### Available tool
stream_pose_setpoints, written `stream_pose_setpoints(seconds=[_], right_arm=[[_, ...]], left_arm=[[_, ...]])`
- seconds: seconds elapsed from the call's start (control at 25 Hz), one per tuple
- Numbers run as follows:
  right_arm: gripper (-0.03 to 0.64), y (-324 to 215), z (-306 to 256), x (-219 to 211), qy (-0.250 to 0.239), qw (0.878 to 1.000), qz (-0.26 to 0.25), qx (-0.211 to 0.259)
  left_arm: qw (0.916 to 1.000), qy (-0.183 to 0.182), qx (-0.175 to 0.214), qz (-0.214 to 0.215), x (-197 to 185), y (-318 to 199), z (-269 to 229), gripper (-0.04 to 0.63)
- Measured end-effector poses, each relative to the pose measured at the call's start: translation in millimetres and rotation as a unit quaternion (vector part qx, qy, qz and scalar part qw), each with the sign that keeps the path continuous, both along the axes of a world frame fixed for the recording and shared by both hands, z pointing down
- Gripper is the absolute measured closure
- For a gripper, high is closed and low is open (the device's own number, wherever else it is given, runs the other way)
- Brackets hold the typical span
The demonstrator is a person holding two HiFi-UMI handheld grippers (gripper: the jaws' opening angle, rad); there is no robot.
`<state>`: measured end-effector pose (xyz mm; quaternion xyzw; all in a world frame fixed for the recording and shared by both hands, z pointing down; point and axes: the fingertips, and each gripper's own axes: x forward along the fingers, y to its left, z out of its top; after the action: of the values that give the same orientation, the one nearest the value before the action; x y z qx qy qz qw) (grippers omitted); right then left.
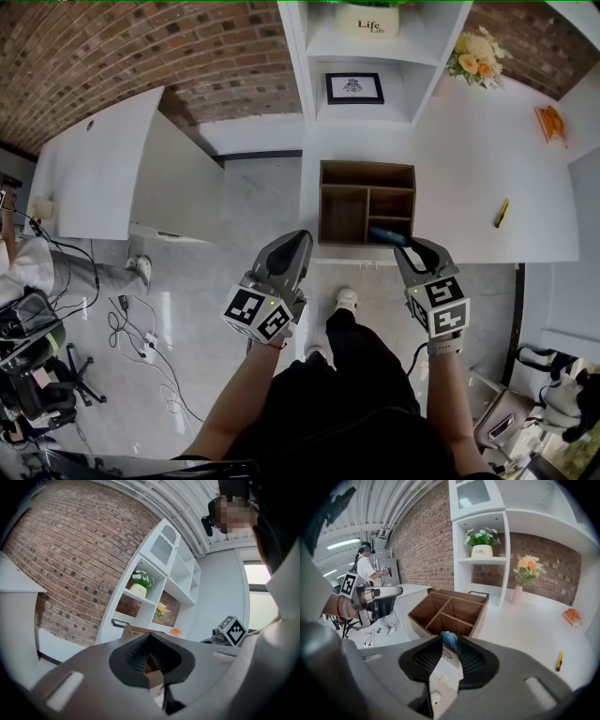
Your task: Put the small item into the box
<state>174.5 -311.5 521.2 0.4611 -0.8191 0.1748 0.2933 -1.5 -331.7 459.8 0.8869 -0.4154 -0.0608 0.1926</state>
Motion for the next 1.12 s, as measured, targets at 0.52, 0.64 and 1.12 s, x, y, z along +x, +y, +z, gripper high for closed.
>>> stream_pose_setpoints(seconds=[0.52, 0.64, 1.12], right_arm=[[0.523, 23.9, -9.9, -11.3, -0.043, 0.999, 0.017, 0.023], [0.543, 31.6, -15.7, -16.1, -0.053, 0.998, 0.019, 0.037], [0.614, 72.6, -70.9, -15.9, -0.105, 0.977, 0.034, 0.181]], left_arm=[[1.0000, -0.001, 0.004, 0.008, -7.8, 22.8, -3.5, 0.592], [0.9999, -0.001, 0.008, 0.012, -9.1, 29.9, -4.9, 0.592], [0.9980, -0.026, 0.038, 0.043, -2.2, 64.0, -15.5, 0.592]])
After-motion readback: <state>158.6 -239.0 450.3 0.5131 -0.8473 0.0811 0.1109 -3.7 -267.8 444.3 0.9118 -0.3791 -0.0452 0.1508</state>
